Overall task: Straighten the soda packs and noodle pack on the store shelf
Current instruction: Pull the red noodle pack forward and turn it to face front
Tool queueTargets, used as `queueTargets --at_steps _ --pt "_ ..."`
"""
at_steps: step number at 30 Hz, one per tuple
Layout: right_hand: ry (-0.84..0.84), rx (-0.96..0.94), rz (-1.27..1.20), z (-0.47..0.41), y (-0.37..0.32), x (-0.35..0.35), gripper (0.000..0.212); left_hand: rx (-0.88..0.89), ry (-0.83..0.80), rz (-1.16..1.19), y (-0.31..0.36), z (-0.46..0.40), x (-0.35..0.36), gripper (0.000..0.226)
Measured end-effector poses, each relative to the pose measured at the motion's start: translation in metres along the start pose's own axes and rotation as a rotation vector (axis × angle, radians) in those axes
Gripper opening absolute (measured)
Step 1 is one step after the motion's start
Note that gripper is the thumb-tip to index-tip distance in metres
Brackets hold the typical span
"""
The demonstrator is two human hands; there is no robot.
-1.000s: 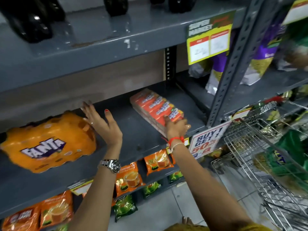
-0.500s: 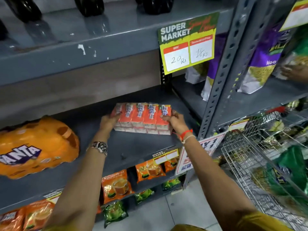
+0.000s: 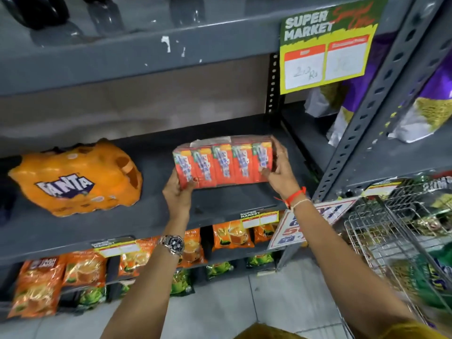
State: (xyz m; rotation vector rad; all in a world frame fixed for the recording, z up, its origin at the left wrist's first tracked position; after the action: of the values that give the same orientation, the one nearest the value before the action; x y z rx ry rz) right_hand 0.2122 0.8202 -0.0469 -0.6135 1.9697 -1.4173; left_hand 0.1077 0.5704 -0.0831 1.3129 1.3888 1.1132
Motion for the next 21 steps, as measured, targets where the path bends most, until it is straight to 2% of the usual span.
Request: queueTargets --at_steps 4,8,11,14,16,17,19,21 --pt "0.037 -0.077 0.048 0.016 0.003 0.001 0.085 0.058 0.070 -0.109 -0.002 0.011 -0.008 0.043" --pt "-0.007 0.022 -0.026 0.015 0.008 0.000 0.086 0.015 0.123 -0.131 0.001 0.017 -0.007 0.048" --pt "0.024 0.161 -0.205 -0.001 0.003 -0.003 0.072 -0.056 0.247 -0.148 0.004 0.030 -0.011 0.057" --pt "0.039 0.324 -0.352 -0.015 0.001 0.002 0.054 -0.128 0.375 0.104 0.012 0.064 -0.003 0.047" --pt "-0.033 0.377 -0.356 -0.016 0.003 0.011 0.042 -0.170 0.252 0.139 0.017 0.082 0.019 0.047" --pt "-0.032 0.385 -0.353 -0.015 0.004 0.011 0.033 -0.216 0.156 0.138 0.017 0.087 0.033 0.058" --pt "0.047 0.410 -0.390 -0.012 0.007 0.009 0.019 -0.314 0.005 0.133 0.015 0.086 0.050 0.079" --pt "0.133 0.497 -0.432 0.004 0.016 0.006 0.024 -0.361 -0.140 0.063 0.011 0.073 0.061 0.090"
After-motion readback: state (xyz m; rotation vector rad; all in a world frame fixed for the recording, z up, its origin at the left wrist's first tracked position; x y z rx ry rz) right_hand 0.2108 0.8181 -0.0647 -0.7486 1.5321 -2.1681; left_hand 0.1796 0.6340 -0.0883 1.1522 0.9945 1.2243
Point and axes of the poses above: each hand's wrist, its own z-axis away from the middle knuckle, its own x-axis out of the palm, y = z × x, the point moved 7 cm from there along -z, towards the middle knuckle, and after that the axes turned 10 degrees about y, right-handed, at the moved point
